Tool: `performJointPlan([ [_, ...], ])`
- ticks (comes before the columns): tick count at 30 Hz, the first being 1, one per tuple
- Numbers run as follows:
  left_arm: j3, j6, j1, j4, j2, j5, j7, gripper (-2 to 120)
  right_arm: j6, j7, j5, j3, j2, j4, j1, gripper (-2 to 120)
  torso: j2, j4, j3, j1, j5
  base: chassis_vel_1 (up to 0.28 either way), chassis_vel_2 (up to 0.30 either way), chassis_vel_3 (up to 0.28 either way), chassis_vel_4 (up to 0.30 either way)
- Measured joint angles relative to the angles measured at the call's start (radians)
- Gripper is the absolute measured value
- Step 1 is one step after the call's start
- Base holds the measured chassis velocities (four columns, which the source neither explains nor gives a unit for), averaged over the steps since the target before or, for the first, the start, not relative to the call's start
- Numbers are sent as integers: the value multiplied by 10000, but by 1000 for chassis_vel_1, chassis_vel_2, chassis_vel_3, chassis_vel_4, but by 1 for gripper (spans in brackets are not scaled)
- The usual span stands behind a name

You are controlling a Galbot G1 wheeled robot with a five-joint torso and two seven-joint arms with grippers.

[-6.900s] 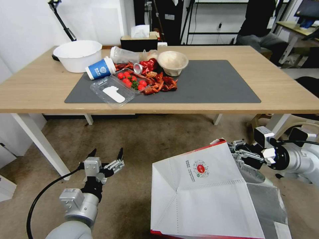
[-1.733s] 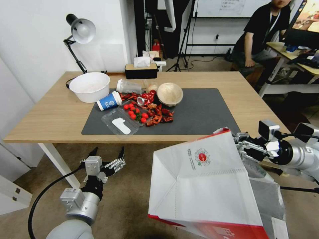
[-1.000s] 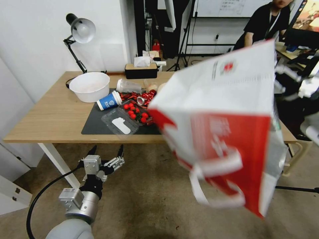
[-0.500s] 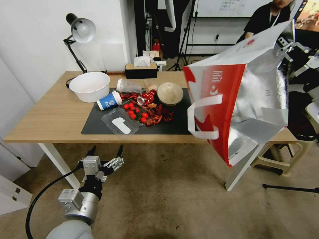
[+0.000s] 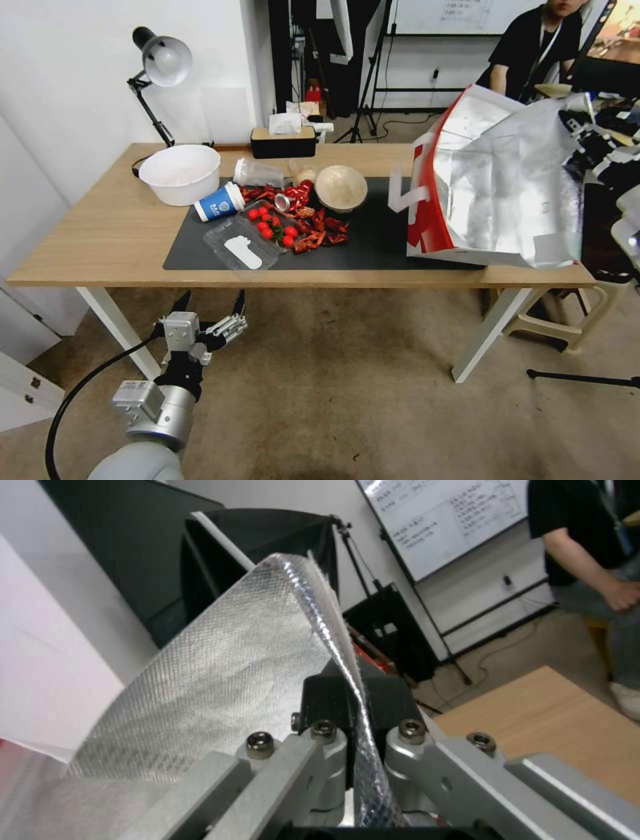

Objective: Pick up the food delivery bag from the floor and place it on the table.

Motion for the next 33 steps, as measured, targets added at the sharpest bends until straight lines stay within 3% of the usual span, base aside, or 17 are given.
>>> performJointPlan([
  [10, 47, 67, -58, 87, -2, -4, 70, 100, -556, 1182, -254, -639, 10, -599, 751, 0, -3, 1, -1, 0, -2, 0, 0, 0, 0],
  [23, 14, 8, 0, 162, -32, 41, 91, 100, -749, 1236, -542, -2347, 104, -1535, 2617, 0, -5, 2, -2, 0, -1, 0, 0, 0, 0],
  [33, 13, -64, 0, 224, -43, 48, 92, 100, -799, 1255, -704, -2714, 181, -1774, 3036, 0, -5, 0, -2, -1, -1, 0, 0, 0, 0],
])
